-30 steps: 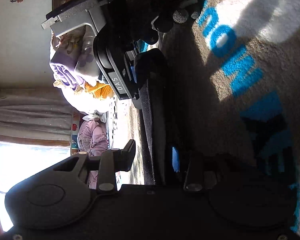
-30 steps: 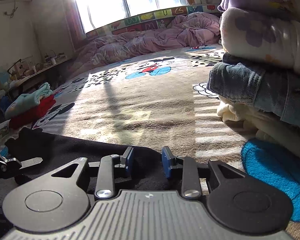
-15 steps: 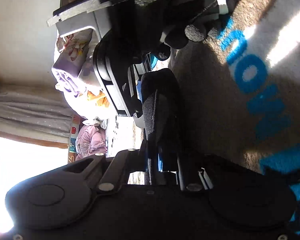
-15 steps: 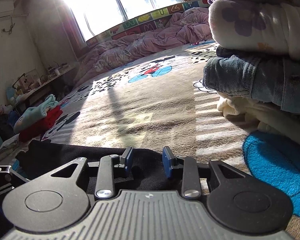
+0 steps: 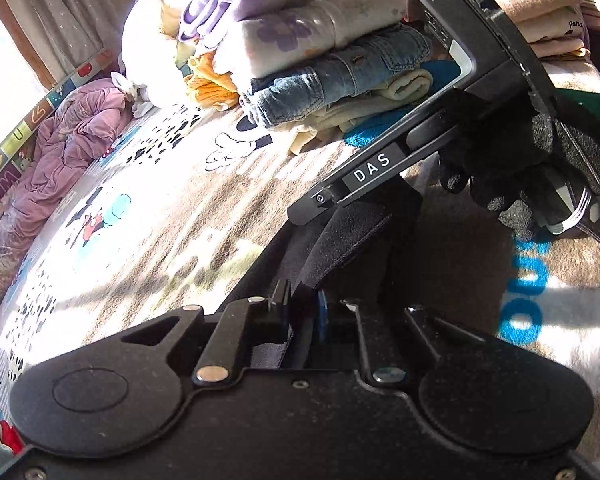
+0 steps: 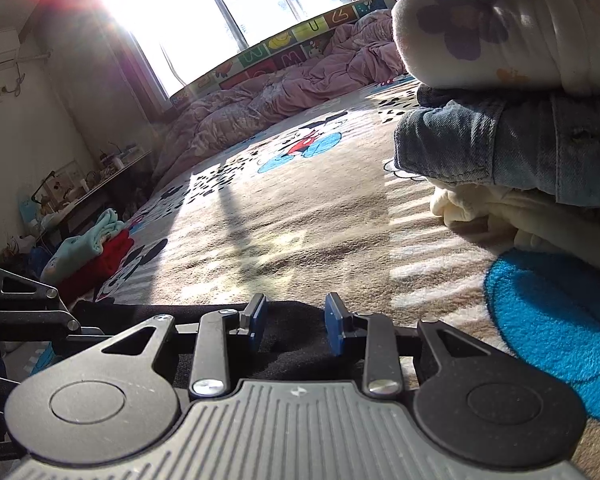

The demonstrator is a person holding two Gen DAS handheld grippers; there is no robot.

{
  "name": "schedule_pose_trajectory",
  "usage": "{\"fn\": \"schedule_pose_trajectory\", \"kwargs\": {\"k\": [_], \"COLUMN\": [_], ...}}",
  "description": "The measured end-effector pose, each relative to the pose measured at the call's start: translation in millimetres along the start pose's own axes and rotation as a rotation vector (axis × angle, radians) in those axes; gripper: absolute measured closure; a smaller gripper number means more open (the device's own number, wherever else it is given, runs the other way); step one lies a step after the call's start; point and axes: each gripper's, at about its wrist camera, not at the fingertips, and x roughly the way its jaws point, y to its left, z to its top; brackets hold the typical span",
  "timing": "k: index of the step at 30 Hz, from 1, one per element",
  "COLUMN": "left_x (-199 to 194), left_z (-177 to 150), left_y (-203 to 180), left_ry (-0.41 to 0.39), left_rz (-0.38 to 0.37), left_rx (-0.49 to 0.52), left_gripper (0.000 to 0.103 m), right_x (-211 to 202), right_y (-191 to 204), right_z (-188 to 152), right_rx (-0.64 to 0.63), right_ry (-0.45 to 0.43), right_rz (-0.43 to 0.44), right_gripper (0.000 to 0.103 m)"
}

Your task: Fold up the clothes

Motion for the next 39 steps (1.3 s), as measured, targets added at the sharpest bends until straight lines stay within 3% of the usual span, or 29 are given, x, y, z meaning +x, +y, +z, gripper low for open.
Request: {"fn": "schedule_pose_trajectory", "kwargs": {"k": [6,12,19,21,26,27,30,31,34,36,39], "left_x": [0.7,-8.6,-29.1,-30.1,-20.8,-18.3,-16.7,-17.4,-21.1,-23.8,-24.1], "left_z": [-6.5,-12.6,-20.0,-27.9,-51.2,-53.9,-55.3,-54.1,-53.0,-54.7,-60.8], "left_y": [19.7,33.0,-5.1,-14.1,-19.0,-19.4,-15.1,-13.5,-10.7,-10.7,-15.8], "left_ry": [0.009,0.013,0.014,0.039,0.119,0.135,0.143,0.138,0.126,0.117,0.103], "left_rz": [-0.040,-0.151,-0.200,-0.198,-0.160,-0.142,-0.108,-0.095,-0.073,-0.064,-0.033], "left_rx": [-0.057,-0.119,0.161,0.216,0.269,0.278,0.264,0.257,0.254,0.254,0.280], "left_gripper": [0.089,0.087,0.085,0.085,0.085,0.080,0.064,0.062,0.061,0.061,0.059], "right_x": [-0.4,-2.3,-10.3,-23.0,-62.4,-65.7,-52.9,-47.9,-39.2,-42.2,-40.0], "right_y": [-0.9,-0.8,6.3,15.1,54.7,64.2,93.6,96.4,93.0,81.4,67.1], "right_z": [0.2,1.5,3.5,4.0,-13.6,-20.9,-49.3,-52.1,-43.5,-29.5,-22.9], "right_rx": [0.009,0.015,-0.029,-0.105,-0.474,-0.555,-0.811,-0.828,-0.738,-0.607,-0.518], "right_ry": [-0.001,-0.013,-0.046,-0.069,-0.094,-0.082,0.005,0.025,0.040,0.012,0.016], "right_rz": [0.004,0.008,-0.002,0.025,0.154,0.162,0.082,0.063,0.042,0.082,0.093], "right_gripper": [0.070,0.069,0.066,0.065,0.065,0.065,0.062,0.062,0.075,0.075,0.075]}}
